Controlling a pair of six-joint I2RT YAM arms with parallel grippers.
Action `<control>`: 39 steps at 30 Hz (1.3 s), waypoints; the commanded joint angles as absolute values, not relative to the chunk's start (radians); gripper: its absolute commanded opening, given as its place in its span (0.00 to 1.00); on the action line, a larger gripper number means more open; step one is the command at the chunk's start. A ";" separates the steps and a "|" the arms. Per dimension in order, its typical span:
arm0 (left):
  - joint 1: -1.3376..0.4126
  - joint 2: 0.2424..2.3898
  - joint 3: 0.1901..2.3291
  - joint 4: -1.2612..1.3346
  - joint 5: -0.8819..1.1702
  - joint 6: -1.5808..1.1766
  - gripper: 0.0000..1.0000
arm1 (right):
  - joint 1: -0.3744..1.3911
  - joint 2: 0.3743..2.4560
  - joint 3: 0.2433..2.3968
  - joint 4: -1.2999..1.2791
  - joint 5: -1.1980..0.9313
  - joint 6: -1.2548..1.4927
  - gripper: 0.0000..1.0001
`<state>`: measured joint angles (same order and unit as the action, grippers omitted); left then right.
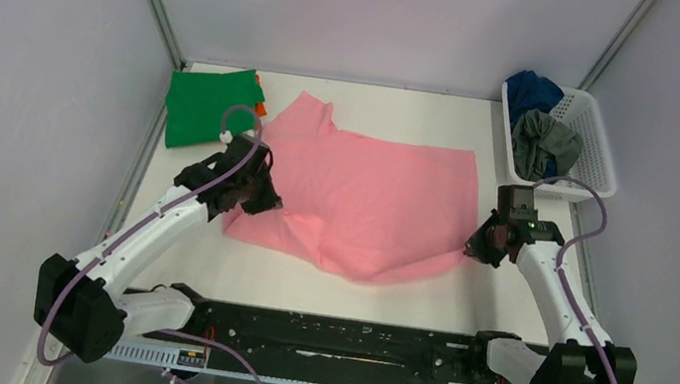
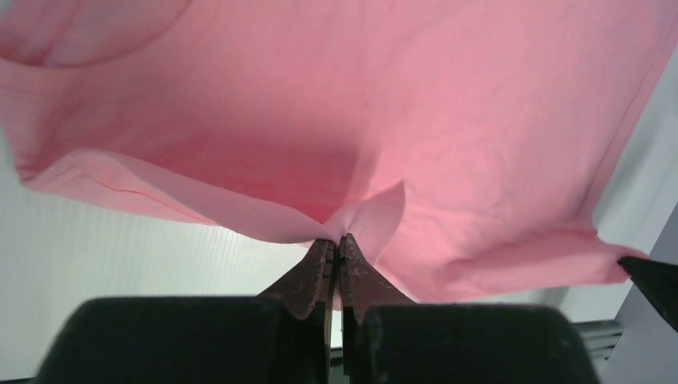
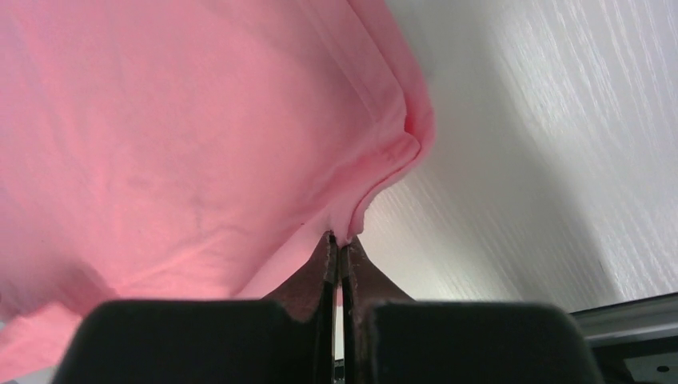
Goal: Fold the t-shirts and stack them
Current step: Fold the flattened tshirt in 1/3 of the way
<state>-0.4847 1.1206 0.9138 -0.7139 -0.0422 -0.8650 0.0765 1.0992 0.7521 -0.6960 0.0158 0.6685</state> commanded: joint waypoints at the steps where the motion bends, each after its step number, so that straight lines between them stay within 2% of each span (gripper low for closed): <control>1: -0.403 1.156 0.999 -0.660 -0.050 -0.782 0.00 | 0.073 1.172 0.846 -0.697 0.031 0.625 0.02; 14: -0.241 1.274 1.099 -0.568 -0.005 -0.695 0.00 | 0.021 1.339 0.999 -0.703 0.040 0.588 0.03; 21: -0.190 1.452 1.203 -0.533 0.035 -0.674 0.03 | 0.007 1.463 1.086 -0.688 0.034 0.588 0.09; 23: -0.172 1.530 1.248 -0.523 0.048 -0.675 0.12 | 0.006 1.512 1.113 -0.673 0.030 0.598 0.15; 24: -0.160 1.592 1.286 -0.535 0.050 -0.679 0.25 | -0.007 1.551 1.142 -0.672 0.028 0.601 0.26; 25: -0.150 1.636 1.329 -0.556 0.055 -0.674 0.34 | -0.024 1.579 1.167 -0.673 0.029 0.606 0.31; 26: -0.139 1.684 1.380 -0.571 0.053 -0.664 0.47 | -0.030 1.602 1.195 -0.683 0.027 0.609 0.35; 27: -0.129 1.731 1.438 -0.611 0.043 -0.660 0.73 | -0.036 1.618 1.224 -0.696 0.030 0.613 0.43; 28: -0.119 1.777 1.508 -0.659 0.036 -0.659 0.93 | -0.037 1.627 1.249 -0.701 0.042 0.614 0.51; 29: -0.111 1.819 1.603 -0.701 0.031 -0.655 0.98 | -0.037 1.629 1.271 -0.710 0.059 0.612 0.64; 30: -0.106 1.849 1.661 -0.748 0.020 -0.656 0.99 | -0.037 1.625 1.287 -0.721 0.074 0.608 0.79; 32: -0.108 1.856 1.680 -0.764 0.054 -0.657 0.99 | -0.037 1.592 1.279 -0.725 0.089 0.602 0.98; 36: -0.136 1.715 1.413 -0.567 0.220 -0.681 0.99 | -0.007 1.472 1.114 -0.618 0.035 0.603 0.99; 39: -0.167 1.653 1.202 -0.405 0.327 -0.730 0.99 | 0.116 1.408 0.993 -0.501 0.006 0.579 0.99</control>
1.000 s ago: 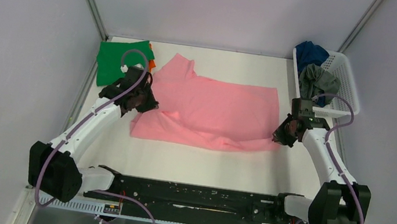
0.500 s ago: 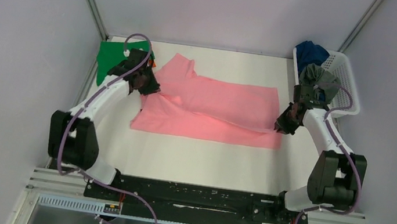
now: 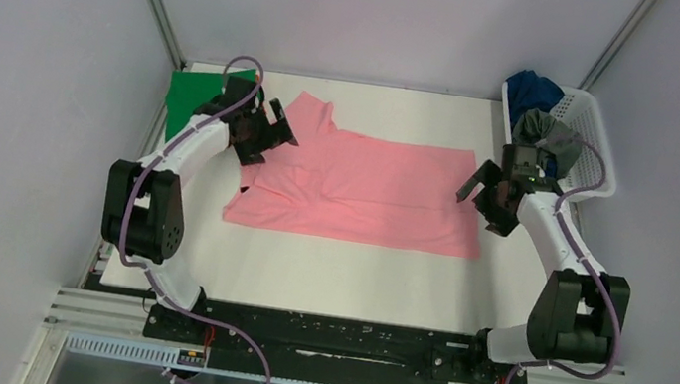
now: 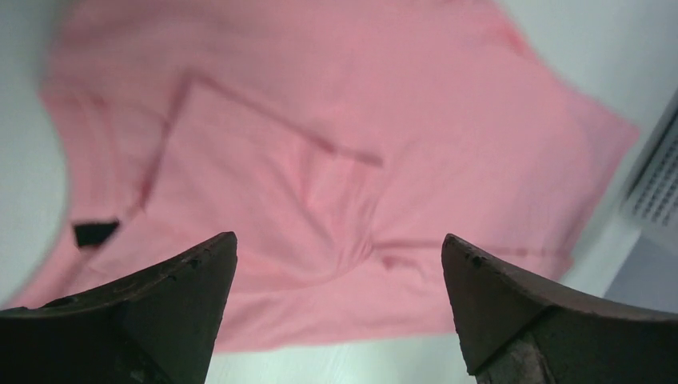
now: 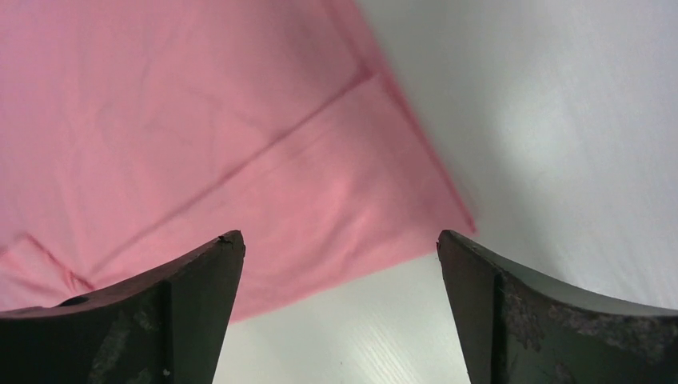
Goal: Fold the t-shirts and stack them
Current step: Fold the flattened tshirt in 1/3 of the way
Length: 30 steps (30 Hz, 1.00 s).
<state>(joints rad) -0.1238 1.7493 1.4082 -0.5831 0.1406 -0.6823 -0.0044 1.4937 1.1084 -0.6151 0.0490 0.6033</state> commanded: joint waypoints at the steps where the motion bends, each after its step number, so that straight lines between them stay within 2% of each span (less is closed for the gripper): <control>1: -0.179 1.655 1.157 -0.355 0.348 -0.751 0.99 | 0.153 1.410 0.971 -0.462 0.003 0.576 0.99; 6: -0.216 1.748 1.091 -0.280 0.355 -0.789 0.99 | 0.221 1.512 0.950 -0.328 -0.126 0.596 0.99; 14: -0.261 1.755 0.949 -0.216 0.361 -0.816 0.99 | 0.223 1.585 0.842 -0.304 -0.127 0.573 0.99; 18: -0.293 1.683 0.827 -0.191 0.345 -0.840 0.99 | 0.214 1.481 0.743 -0.319 -0.122 0.612 0.99; 25: -0.352 1.437 0.602 -0.177 0.284 -0.891 0.99 | 0.157 1.315 0.627 -0.457 -0.006 0.583 1.00; 30: -0.419 1.314 0.532 -0.229 0.234 -0.920 0.99 | 0.105 1.207 0.529 -0.510 -0.005 0.580 1.00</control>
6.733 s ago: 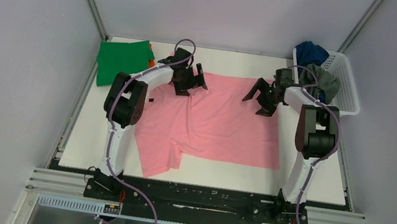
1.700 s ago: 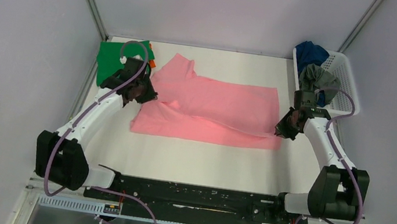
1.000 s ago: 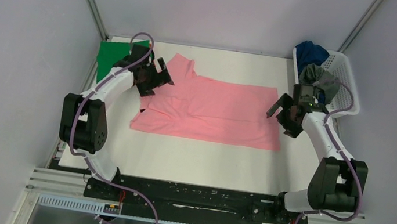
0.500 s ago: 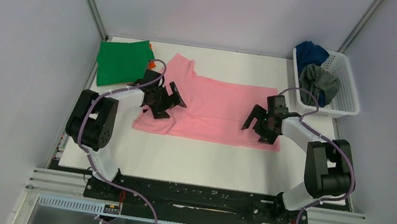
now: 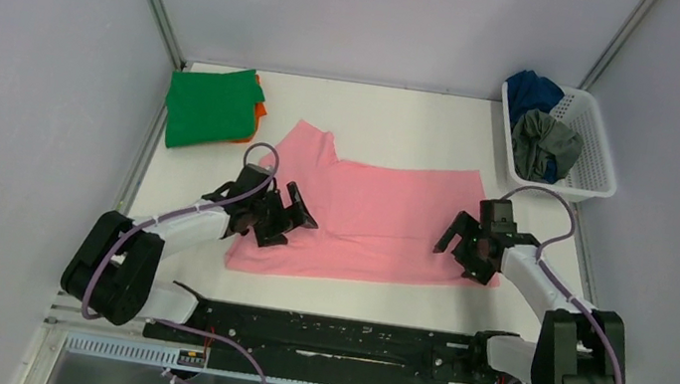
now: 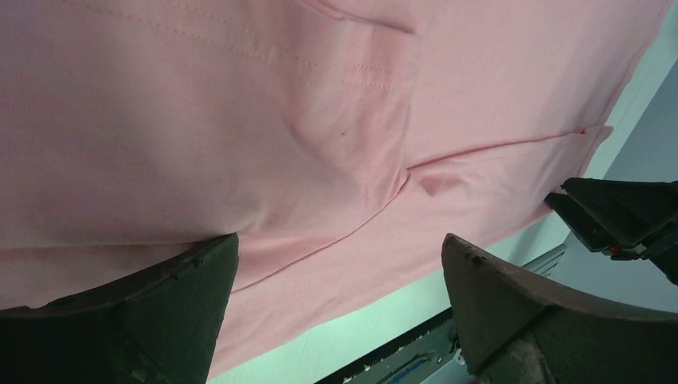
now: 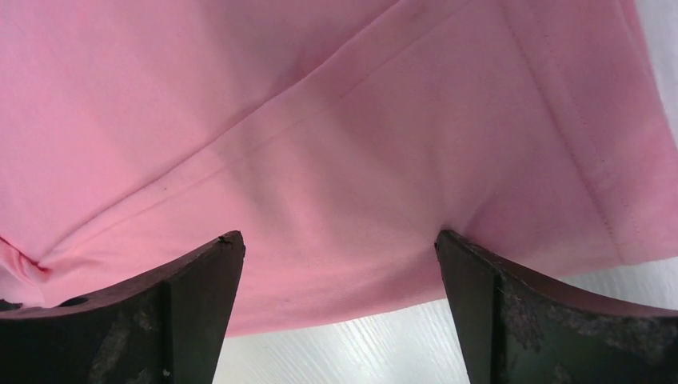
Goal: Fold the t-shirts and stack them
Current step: Fold the flattened tshirt in 1/3 of the way, then grab the side of the flattened tshirt furthest away from the robot with both arms
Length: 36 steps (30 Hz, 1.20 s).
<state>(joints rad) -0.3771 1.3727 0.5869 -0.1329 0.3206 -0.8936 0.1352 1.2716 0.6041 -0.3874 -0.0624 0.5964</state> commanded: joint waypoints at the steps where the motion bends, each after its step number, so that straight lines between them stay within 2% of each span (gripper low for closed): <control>1: -0.434 1.298 0.523 -0.233 0.231 -0.929 0.99 | 0.104 1.182 0.515 -0.523 -0.005 0.583 0.99; 6: -0.523 1.212 0.475 -0.262 0.184 -0.993 0.99 | 0.103 1.090 0.465 -0.563 -0.027 0.602 0.99; 12: -0.528 1.171 0.506 -0.335 0.092 -0.981 0.99 | 0.103 1.028 0.405 -0.574 -0.093 0.670 0.99; 22: -0.528 1.152 0.604 -0.424 0.051 -0.941 0.99 | 0.103 0.846 0.416 -0.735 -0.039 0.713 0.99; 27: -0.521 1.146 0.756 -0.494 -0.054 -0.874 0.99 | 0.102 0.800 0.426 -0.721 -0.056 0.682 0.99; 31: -0.482 1.185 0.883 -0.487 -0.121 -0.808 0.99 | 0.104 0.769 0.510 -0.704 0.024 0.617 0.99; 36: -0.345 1.370 1.054 -0.399 -0.055 -0.734 0.99 | 0.104 0.716 0.584 -0.623 0.071 0.573 0.99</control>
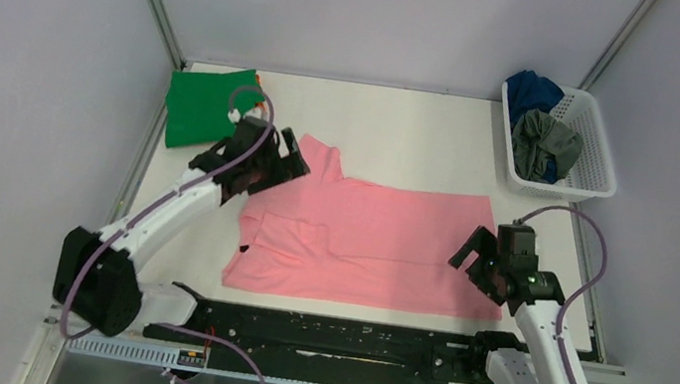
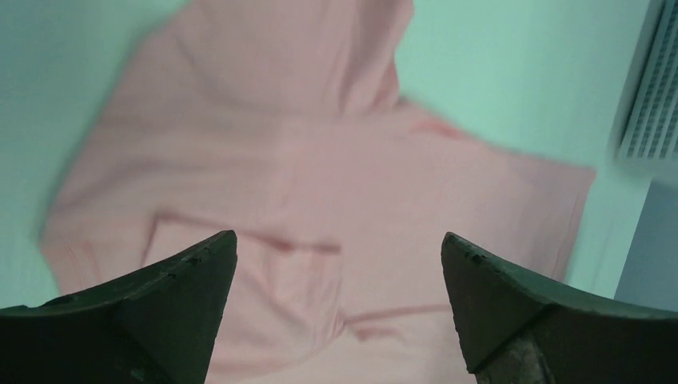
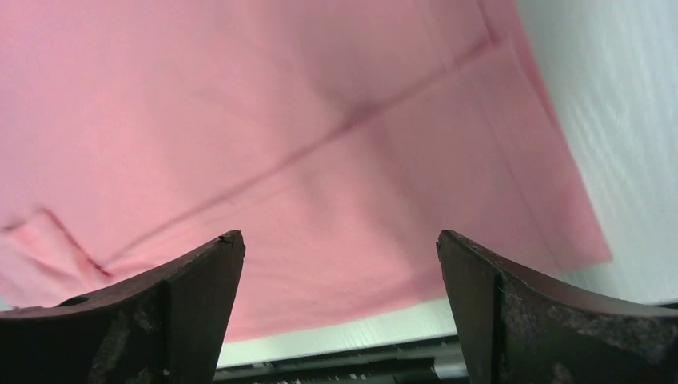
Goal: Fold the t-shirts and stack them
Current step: Grab the side of the flattened tshirt furthest away from the robot with both arms
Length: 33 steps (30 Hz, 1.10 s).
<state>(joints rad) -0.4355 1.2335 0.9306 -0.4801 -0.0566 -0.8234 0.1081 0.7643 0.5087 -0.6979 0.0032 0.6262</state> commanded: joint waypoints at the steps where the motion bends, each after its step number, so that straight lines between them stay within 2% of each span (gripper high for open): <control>1: -0.320 1.429 1.101 -0.378 -0.015 -0.712 0.99 | 0.103 0.705 0.581 -0.595 0.068 0.571 1.00; 5: -0.250 1.692 1.327 -0.355 0.157 -0.659 0.99 | 0.103 0.683 0.573 -0.528 0.032 0.552 1.00; 8: -0.221 1.890 1.545 -0.380 0.188 -0.582 0.99 | 0.104 0.682 0.569 -0.525 0.041 0.526 0.99; 12: -0.218 2.188 1.932 -0.592 0.096 -0.462 0.99 | 0.103 0.694 0.572 -0.527 0.062 0.509 1.00; 14: -0.216 2.273 2.037 -0.612 0.018 -0.440 0.99 | 0.103 0.701 0.578 -0.533 0.047 0.495 1.00; 17: -0.215 2.379 2.174 -0.667 0.026 -0.429 0.99 | 0.103 0.705 0.582 -0.544 0.054 0.484 0.99; 20: -0.215 2.429 2.194 -0.663 0.031 -0.479 0.99 | 0.103 0.699 0.578 -0.545 0.056 0.485 0.99; 27: -0.212 2.459 2.120 -0.647 0.190 -0.547 0.99 | 0.103 0.675 0.573 -0.560 0.080 0.472 0.99; 33: -0.224 2.419 2.021 -0.697 0.179 -0.540 0.87 | 0.103 0.670 0.570 -0.559 0.082 0.471 0.99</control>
<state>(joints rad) -0.2165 2.4386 2.0960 -0.6155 0.1596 -0.5304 0.1081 0.6796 0.5541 -0.5591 0.0555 0.4885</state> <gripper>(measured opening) 0.904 0.993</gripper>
